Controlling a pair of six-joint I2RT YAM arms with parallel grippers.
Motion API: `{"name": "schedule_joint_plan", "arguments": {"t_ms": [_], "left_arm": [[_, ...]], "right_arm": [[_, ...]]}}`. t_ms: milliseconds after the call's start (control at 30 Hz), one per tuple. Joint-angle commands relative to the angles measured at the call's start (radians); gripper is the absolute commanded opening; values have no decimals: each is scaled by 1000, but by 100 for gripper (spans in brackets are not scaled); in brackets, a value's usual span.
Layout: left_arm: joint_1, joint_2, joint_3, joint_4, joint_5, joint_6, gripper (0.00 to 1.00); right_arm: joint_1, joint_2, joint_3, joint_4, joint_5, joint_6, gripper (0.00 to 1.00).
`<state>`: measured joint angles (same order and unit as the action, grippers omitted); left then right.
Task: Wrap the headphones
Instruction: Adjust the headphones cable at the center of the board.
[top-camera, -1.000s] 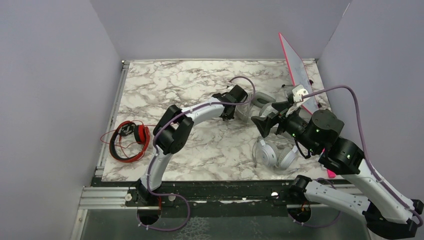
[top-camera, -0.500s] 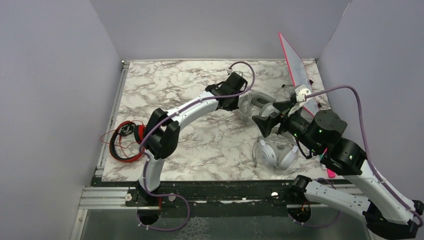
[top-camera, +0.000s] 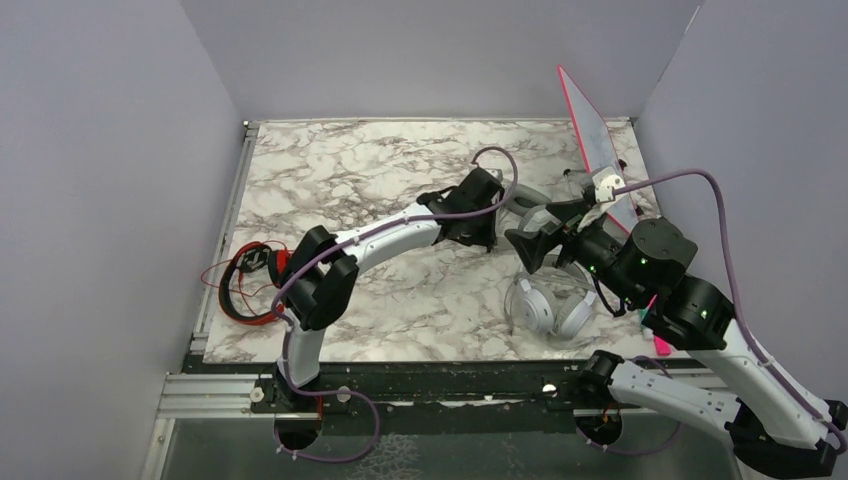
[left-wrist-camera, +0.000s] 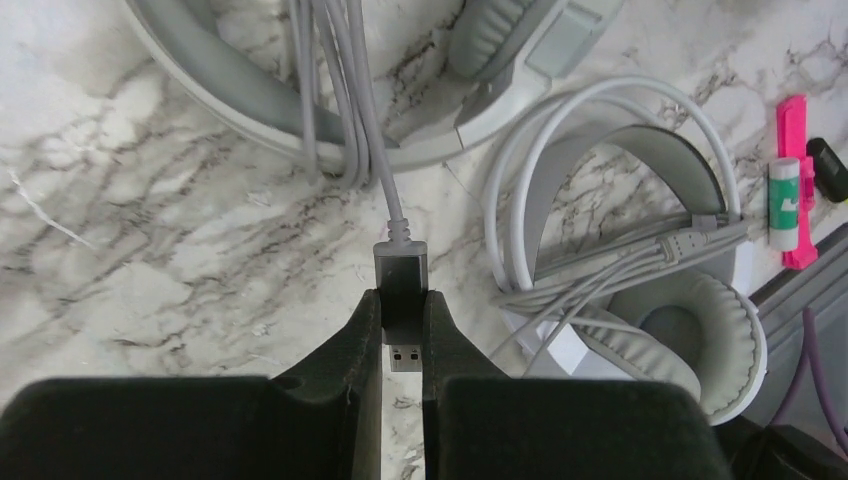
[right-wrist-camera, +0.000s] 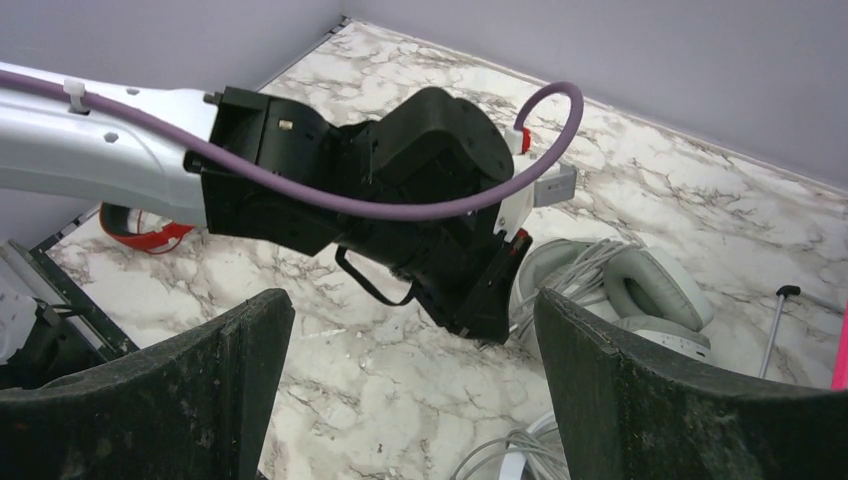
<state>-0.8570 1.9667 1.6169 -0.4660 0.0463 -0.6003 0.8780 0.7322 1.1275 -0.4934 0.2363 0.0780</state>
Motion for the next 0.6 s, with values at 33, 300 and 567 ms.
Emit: {"name": "schedule_joint_plan", "arguments": {"t_ms": [33,300,567], "left_arm": [[-40,-47,-114,141,61,-117,0],[-60,10,-155,208,58,-163,0],[-72,2,-188,238,51,-150,27]], "right_arm": [[4,2,33,10,-11,3,95],[4,2,44,-9,-17,11,95],[3,-7,34,-1,-26,25,95]]}}
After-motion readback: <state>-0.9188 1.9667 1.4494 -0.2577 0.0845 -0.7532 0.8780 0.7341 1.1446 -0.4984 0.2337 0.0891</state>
